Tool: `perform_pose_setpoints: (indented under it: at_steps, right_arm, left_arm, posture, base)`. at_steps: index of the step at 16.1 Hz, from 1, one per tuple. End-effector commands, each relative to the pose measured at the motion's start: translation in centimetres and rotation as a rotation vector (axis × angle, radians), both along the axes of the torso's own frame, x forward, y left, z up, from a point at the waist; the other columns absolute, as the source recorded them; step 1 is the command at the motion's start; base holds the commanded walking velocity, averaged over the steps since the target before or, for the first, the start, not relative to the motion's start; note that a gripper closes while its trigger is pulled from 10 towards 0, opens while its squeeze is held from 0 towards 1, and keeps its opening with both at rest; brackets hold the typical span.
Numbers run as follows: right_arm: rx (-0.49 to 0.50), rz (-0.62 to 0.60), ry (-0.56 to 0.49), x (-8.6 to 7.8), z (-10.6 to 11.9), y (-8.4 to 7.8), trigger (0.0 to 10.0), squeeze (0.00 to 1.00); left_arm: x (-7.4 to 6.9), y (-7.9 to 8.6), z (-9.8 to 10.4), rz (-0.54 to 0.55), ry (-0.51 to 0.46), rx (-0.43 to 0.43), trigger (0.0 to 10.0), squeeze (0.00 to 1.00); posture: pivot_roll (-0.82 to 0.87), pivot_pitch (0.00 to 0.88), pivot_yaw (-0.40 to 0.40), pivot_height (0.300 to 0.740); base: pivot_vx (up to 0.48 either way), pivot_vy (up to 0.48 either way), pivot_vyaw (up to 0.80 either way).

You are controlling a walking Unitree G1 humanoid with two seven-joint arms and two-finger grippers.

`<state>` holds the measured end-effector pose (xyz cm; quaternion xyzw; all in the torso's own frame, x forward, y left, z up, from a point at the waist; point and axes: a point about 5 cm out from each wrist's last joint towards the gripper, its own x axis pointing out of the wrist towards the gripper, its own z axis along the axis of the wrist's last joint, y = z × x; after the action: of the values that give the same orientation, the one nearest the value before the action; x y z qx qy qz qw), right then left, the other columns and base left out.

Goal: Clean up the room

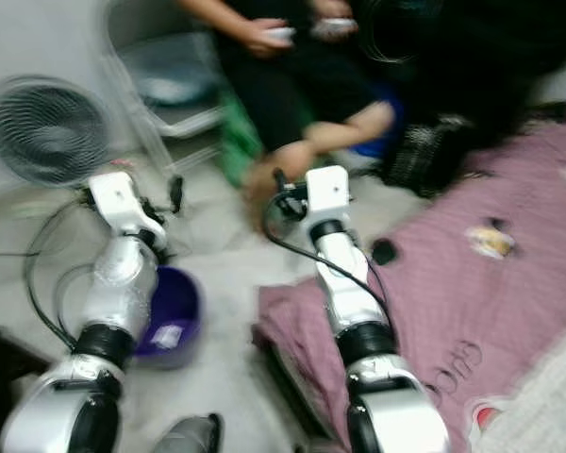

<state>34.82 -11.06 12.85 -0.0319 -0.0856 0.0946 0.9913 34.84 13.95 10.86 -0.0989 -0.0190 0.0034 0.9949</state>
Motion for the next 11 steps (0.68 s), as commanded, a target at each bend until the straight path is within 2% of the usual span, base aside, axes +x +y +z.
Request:
perform_pose_setpoints:
  at_steps: [1,11]
  right_arm:
    - [0.009,-0.001,-0.007,0.09,0.20,-0.07,10.0,0.00]
    - [0.010,0.002,-0.007,0.13,0.17,0.10,10.0,0.00]
  left_arm:
    - [-0.03,-0.15,-0.08,-0.018,0.001,0.017,10.0,0.00]
    - [0.05,-0.46,-0.04,-0.032,-0.001,0.019,10.0,0.00]
  posture:
    - [-0.03,0.000,-0.033,0.740]
    - [-0.03,0.000,-0.030,0.740]
  base:
    - [0.000,0.000,0.79]
    - [0.000,0.000,0.79]
